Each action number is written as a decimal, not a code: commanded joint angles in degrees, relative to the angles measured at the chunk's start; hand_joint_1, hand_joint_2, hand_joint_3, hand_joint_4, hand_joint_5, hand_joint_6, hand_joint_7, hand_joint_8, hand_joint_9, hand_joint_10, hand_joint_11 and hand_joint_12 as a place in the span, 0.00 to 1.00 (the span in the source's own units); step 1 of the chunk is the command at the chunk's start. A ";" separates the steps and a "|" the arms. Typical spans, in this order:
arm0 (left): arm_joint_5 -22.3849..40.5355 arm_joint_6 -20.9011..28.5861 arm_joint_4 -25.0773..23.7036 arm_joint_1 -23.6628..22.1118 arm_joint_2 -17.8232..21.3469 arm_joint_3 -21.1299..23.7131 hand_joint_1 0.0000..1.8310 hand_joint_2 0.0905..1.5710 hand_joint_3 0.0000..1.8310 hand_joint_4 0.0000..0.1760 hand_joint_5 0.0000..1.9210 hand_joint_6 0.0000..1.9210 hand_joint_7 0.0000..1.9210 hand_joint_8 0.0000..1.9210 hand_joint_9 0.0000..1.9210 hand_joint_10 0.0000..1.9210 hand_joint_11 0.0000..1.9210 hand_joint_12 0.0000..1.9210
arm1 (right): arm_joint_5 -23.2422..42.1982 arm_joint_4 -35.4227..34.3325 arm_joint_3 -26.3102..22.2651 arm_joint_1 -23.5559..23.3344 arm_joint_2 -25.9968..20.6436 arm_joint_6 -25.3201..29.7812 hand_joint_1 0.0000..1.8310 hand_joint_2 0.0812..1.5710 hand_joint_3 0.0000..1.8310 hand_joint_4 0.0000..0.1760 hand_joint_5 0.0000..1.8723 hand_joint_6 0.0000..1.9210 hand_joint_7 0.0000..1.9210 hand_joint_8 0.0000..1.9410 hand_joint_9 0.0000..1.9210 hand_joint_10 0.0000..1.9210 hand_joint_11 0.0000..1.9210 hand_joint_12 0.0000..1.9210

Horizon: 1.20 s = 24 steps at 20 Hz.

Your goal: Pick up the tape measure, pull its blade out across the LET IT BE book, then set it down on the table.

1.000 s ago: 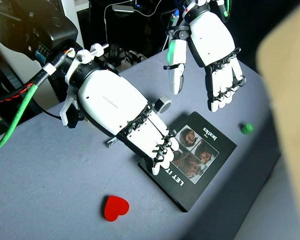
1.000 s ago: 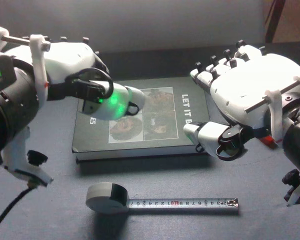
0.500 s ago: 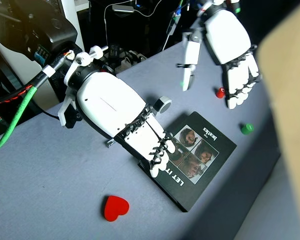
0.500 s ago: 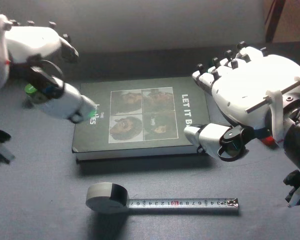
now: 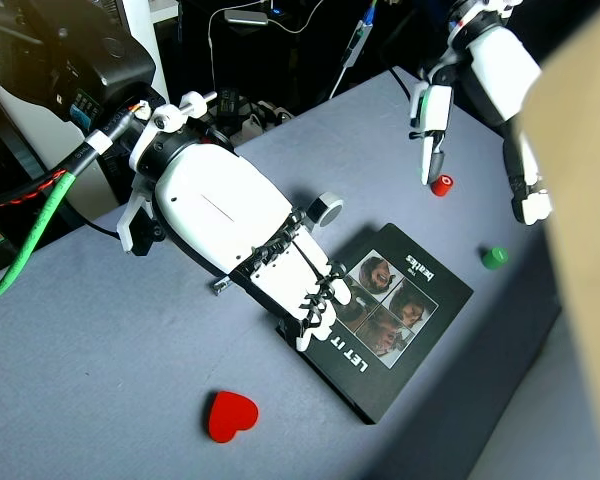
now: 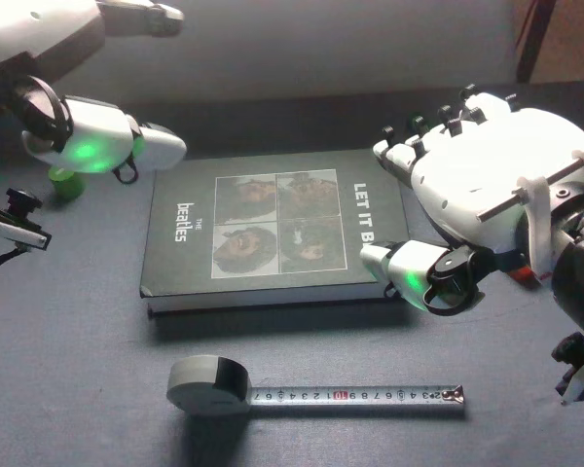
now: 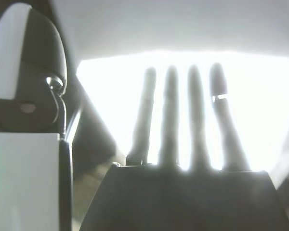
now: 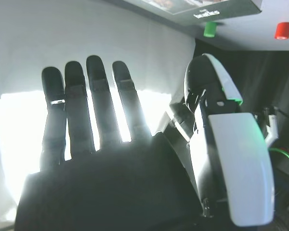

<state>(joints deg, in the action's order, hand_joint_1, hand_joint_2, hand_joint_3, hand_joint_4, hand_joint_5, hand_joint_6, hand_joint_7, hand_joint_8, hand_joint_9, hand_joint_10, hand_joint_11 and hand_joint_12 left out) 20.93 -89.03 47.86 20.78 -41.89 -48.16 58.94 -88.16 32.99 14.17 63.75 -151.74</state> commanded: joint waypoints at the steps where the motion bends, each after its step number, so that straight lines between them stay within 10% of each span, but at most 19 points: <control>1: 1.30 5.17 -7.16 -0.45 0.35 -0.08 0.51 0.64 0.00 0.00 0.24 0.00 0.23 0.00 0.20 0.00 0.08 0.39 | 1.73 5.05 -0.17 -0.34 -0.24 -0.09 0.05 0.80 0.00 0.10 0.11 0.00 0.15 0.00 0.13 0.00 0.00 0.40; 4: -0.32 30.98 -28.71 2.36 2.29 1.33 0.50 0.66 0.01 0.00 0.26 0.01 0.24 0.01 0.21 0.00 0.08 0.39 | 2.06 5.05 -0.17 -0.34 -0.24 -0.09 0.07 0.79 0.00 0.08 0.12 0.00 0.17 0.00 0.16 0.01 0.00 0.48; 7: -0.60 47.66 -38.27 6.85 4.74 4.43 0.50 0.67 0.00 0.00 0.27 0.00 0.25 0.00 0.21 0.00 0.09 0.38 | 2.15 5.05 -0.16 -0.34 -0.27 -0.20 0.09 0.79 0.00 0.08 0.13 0.00 0.17 0.00 0.18 0.00 0.01 0.56; 15: 11.19 51.35 -36.09 22.16 5.38 8.91 0.50 0.66 0.00 0.00 0.27 0.00 0.26 0.00 0.23 0.00 0.11 0.37 | 1.94 5.05 -0.17 -0.22 -0.25 -0.49 0.07 0.81 0.00 0.12 0.09 0.00 0.13 0.00 0.13 0.00 0.00 0.42; 19: 17.31 52.78 -34.49 28.21 2.36 8.30 0.51 0.65 0.00 0.00 0.30 0.01 0.28 0.00 0.25 0.01 0.11 0.37 | 1.80 5.05 -0.18 -0.21 -0.25 -0.49 0.08 0.80 0.00 0.06 0.13 0.00 0.16 0.00 0.17 0.01 0.03 0.57; 24: 22.39 55.21 -32.79 32.73 -1.77 7.16 0.50 0.67 0.00 0.00 0.30 0.00 0.28 0.00 0.25 0.00 0.12 0.37 | 1.84 5.05 -0.70 0.34 -0.25 -0.07 0.10 0.80 0.00 0.05 0.14 0.00 0.18 0.00 0.17 0.00 0.00 0.50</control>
<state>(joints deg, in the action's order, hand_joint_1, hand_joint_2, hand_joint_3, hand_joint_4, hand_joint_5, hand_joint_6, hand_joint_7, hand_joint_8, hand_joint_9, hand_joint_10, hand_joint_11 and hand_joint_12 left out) 36.99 -34.22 15.75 54.46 -44.03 -41.30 59.29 -88.27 32.56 14.92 63.70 -151.76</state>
